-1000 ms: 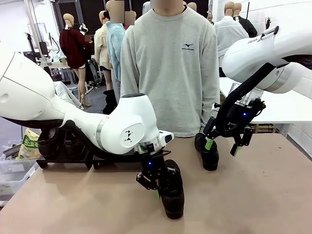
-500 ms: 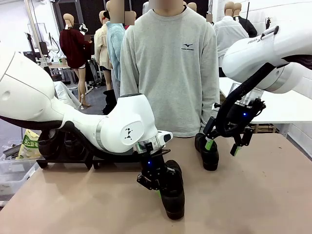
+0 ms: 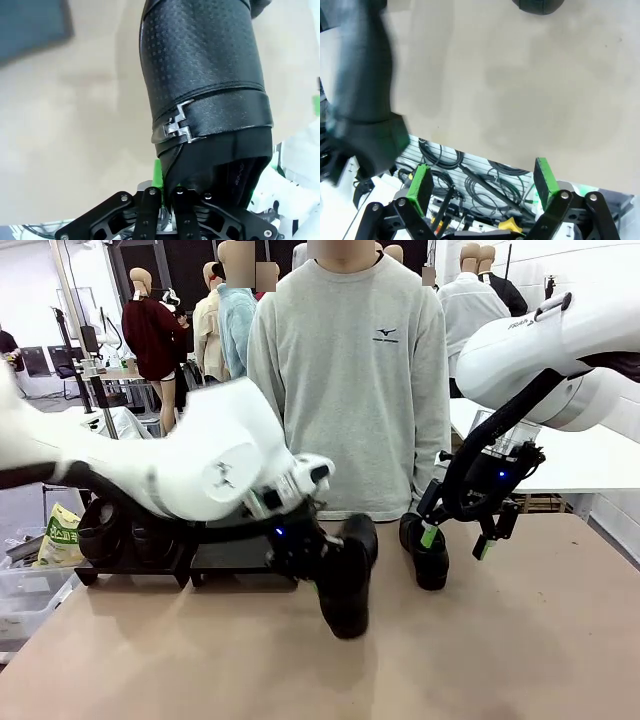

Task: Organize the shoes by placing them on the stand.
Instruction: Place the Shoe from the middle of the table onto the Shoes Stand.

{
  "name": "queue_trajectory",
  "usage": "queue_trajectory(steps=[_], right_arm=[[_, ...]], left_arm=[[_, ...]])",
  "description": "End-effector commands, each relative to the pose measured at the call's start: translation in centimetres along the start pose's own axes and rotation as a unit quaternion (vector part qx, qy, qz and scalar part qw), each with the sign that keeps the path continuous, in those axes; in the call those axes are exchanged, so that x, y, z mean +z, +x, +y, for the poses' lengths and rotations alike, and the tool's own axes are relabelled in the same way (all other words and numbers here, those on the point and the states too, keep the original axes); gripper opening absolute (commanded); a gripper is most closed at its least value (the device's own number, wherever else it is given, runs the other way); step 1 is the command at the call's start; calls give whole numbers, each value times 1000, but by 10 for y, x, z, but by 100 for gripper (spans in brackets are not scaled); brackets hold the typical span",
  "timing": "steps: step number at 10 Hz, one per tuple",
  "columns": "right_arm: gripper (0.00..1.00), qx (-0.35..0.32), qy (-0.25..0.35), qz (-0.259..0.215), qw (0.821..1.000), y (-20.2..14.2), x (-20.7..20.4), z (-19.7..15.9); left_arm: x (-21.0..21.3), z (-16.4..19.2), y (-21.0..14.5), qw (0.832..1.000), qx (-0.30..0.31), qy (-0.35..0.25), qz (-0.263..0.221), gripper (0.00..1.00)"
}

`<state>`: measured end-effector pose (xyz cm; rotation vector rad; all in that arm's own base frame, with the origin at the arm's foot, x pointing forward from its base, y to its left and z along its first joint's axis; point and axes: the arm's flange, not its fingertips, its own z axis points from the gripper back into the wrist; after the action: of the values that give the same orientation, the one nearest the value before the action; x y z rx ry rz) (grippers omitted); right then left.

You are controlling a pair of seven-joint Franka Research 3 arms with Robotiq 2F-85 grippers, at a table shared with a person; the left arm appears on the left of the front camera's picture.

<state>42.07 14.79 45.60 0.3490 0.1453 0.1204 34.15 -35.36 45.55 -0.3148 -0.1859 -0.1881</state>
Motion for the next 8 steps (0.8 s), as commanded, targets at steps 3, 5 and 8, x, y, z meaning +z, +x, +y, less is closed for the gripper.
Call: queue_trajectory(steps=[3, 5, 8], right_arm=[[100, -8, -12, 5, 1000, -1, 2, 1], [100, -8, -12, 5, 1000, -1, 2, 1], [100, -8, -12, 5, 1000, -1, 2, 1]], left_arm=[[86, 109, 5, 988, 19, 50, -147, 0], [111, 151, 11, 978, 35, 85, -186, 0], [120, 164, 15, 981, 47, 78, -173, 0]])
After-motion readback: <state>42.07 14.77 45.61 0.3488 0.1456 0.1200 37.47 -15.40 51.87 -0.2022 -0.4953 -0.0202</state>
